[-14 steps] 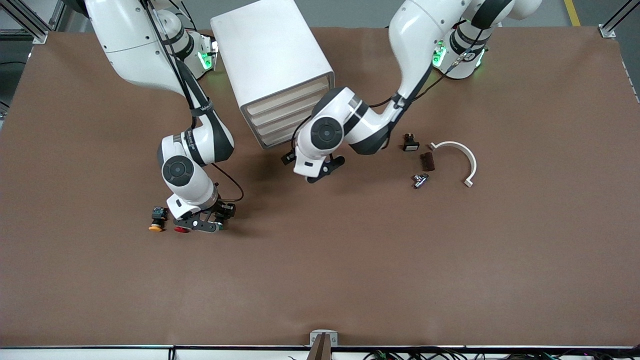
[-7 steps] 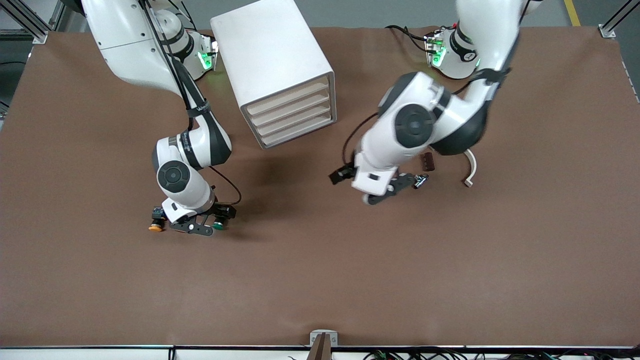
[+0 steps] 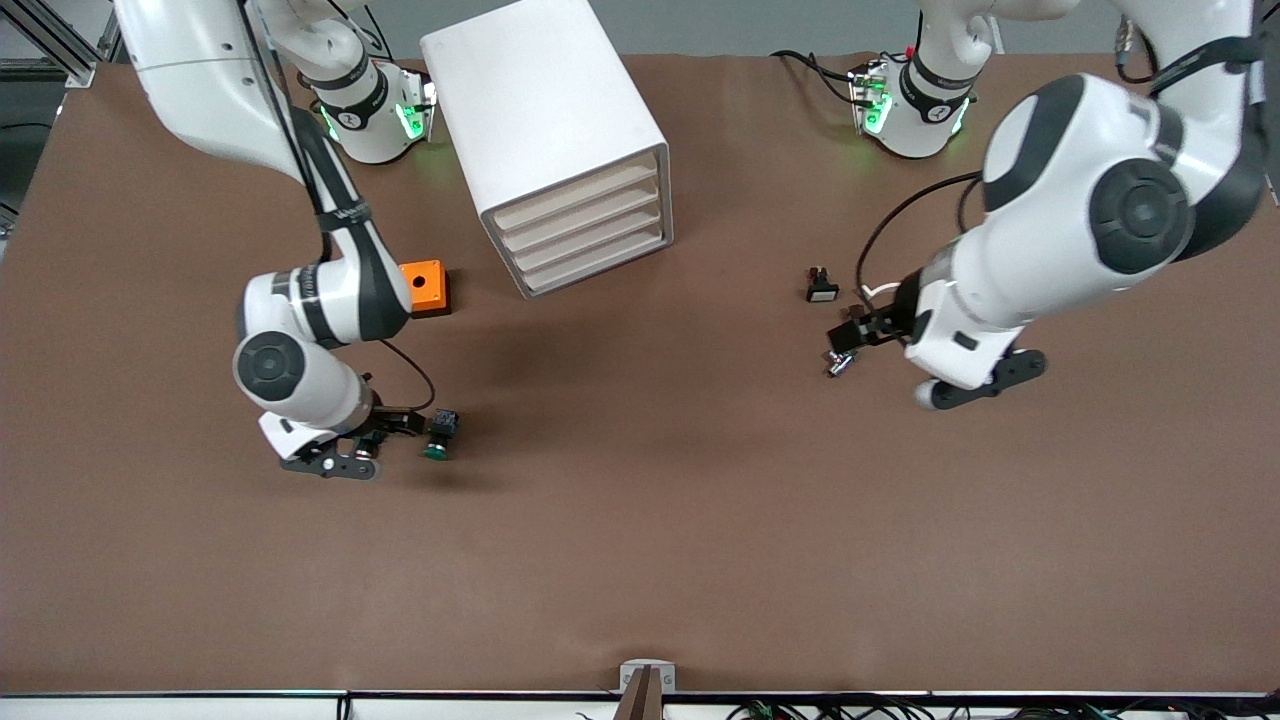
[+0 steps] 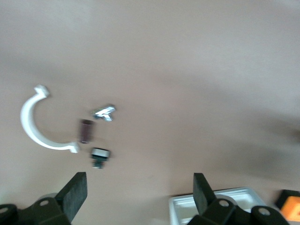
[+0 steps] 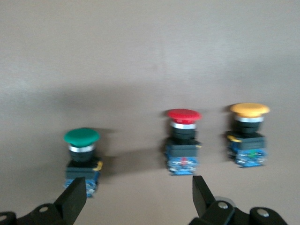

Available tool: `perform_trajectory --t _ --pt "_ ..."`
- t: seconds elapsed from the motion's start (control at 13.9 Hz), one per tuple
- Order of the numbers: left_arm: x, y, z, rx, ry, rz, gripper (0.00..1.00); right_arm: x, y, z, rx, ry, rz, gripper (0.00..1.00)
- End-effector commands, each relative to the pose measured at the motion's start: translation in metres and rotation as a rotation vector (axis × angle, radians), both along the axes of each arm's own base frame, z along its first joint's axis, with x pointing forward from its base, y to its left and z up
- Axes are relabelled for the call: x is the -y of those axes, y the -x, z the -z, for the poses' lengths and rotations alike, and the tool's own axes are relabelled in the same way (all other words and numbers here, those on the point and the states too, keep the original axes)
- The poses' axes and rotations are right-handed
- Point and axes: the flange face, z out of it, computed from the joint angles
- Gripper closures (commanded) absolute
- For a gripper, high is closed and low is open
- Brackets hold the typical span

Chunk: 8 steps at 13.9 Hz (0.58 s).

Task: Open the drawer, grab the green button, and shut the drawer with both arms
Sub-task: 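Place the green button beside the red button and open the right gripper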

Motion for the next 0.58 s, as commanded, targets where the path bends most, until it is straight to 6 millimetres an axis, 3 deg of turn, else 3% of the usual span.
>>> perform_trajectory --t 0.0,0.36,0.5 --pt "-0.048 0.002 -0.013 0.005 -0.023 0.068 0.01 0.037 0.005 -0.038 -0.025 -0.007 -0.042 0.0" --pt "-0.129 0.003 -0.025 0.016 -0.013 0.15 0.01 0.094 0.013 -0.101 -0.046 -0.028 -0.075 0.0" --pt "-0.135 0.014 -0.016 -0.002 -0.038 0.189 0.01 0.105 0.019 -0.132 -0.049 -0.032 -0.06 0.0"
